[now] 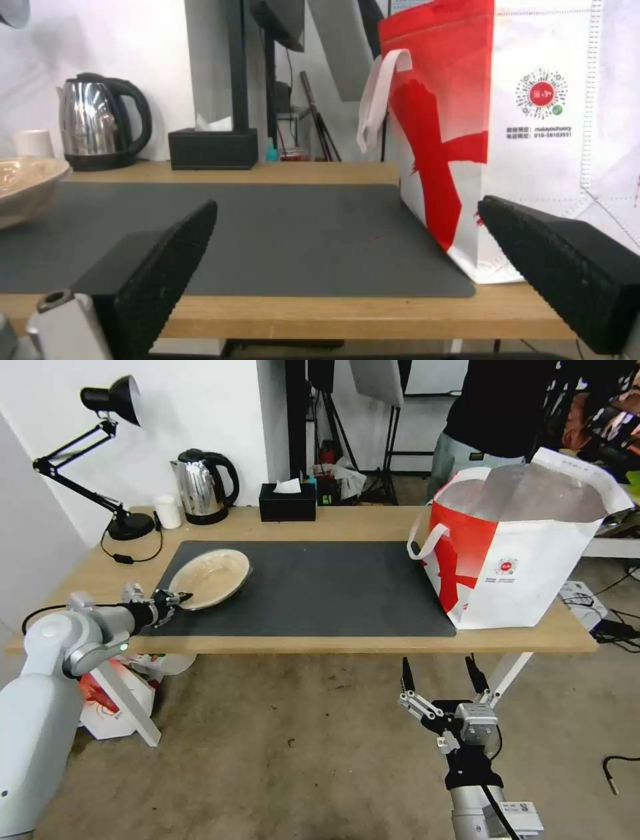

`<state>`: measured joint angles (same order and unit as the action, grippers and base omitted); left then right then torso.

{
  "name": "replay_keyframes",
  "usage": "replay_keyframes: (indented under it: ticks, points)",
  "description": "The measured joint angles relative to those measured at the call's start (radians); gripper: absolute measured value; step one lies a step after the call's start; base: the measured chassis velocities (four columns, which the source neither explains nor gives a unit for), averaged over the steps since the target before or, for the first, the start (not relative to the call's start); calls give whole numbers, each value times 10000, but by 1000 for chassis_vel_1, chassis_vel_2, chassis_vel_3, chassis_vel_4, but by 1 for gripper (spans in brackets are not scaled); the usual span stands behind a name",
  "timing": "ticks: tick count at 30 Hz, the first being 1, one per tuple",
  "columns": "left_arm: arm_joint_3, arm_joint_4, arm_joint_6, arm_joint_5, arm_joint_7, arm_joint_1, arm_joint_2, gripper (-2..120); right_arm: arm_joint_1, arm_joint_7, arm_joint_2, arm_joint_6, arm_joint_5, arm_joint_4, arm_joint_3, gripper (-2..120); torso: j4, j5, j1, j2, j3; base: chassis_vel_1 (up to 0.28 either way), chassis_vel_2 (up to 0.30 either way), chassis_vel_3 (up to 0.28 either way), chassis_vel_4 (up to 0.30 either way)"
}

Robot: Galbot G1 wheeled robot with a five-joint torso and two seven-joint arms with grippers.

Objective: Pick up the trash from the table and place it into the takeout bag.

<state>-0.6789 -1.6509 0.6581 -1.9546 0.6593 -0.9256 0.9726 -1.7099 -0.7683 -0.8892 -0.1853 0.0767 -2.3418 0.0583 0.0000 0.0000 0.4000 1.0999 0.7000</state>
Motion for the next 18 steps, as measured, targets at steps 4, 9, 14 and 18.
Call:
replay_keyframes:
  ticks: [4,9,14,18]
  points:
    - [-31,-24,-74,97,-99,-55,-7,1,0,0,0,0,0,0,0,100,0,0,0,0,0,0,0,0,0]
    - [-166,-245,-90,111,-204,-202,-37,1,0,0,0,0,-1,0,0,100,-1,-2,0,0,0,0,0,0,0]
    - [-386,-711,-106,96,-399,-434,-179,1,0,0,0,0,0,0,0,100,0,-1,0,0,0,0,0,0,0]
    - [-606,-1275,-200,-17,-660,-608,-413,1,0,0,0,0,0,0,0,100,0,0,0,0,0,0,0,0,0]
